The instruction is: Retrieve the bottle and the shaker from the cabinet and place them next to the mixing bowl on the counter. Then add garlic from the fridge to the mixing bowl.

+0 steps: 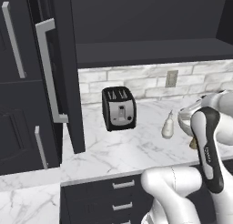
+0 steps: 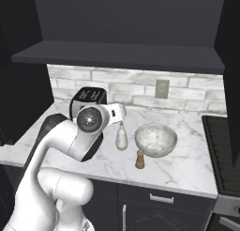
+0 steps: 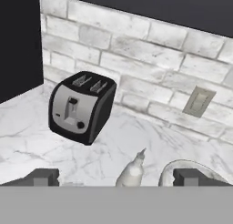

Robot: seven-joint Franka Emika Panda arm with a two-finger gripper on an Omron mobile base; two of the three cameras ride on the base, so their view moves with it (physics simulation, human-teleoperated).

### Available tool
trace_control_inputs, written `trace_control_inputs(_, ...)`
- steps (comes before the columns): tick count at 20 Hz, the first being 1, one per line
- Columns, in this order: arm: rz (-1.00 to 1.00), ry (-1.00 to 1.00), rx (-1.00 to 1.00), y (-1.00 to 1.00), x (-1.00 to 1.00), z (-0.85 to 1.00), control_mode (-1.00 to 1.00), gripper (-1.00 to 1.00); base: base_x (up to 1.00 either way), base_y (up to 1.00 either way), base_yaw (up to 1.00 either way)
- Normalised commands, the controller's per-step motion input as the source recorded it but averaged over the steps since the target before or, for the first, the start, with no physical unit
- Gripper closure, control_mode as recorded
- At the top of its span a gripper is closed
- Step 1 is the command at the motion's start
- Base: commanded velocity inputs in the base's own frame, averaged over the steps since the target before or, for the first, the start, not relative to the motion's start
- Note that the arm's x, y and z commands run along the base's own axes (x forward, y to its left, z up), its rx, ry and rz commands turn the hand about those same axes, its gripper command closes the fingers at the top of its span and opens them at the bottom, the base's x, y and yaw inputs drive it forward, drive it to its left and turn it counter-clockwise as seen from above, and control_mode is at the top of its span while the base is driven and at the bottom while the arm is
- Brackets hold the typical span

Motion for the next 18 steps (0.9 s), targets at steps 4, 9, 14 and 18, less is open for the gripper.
trace_control_inputs(4, 0.00, -0.02, -0.07, 0.00, -0.98, -0.01, -1.00, -1.00, 0.00, 0.00, 0.00)
trace_control_inputs(9, 0.00, -0.10, -0.06, 0.32, -0.67, -0.14, -1.00, -1.00, 0.00, 0.00, 0.00)
trace_control_inputs(14, 0.00, -0.09, -0.06, 0.66, -0.06, -0.26, -1.00, -1.00, 0.00, 0.00, 0.00)
trace_control_inputs(18, -0.02, -0.02, -0.04, 0.64, 0.00, -0.09, -1.00, -1.00, 0.00, 0.00, 0.00)
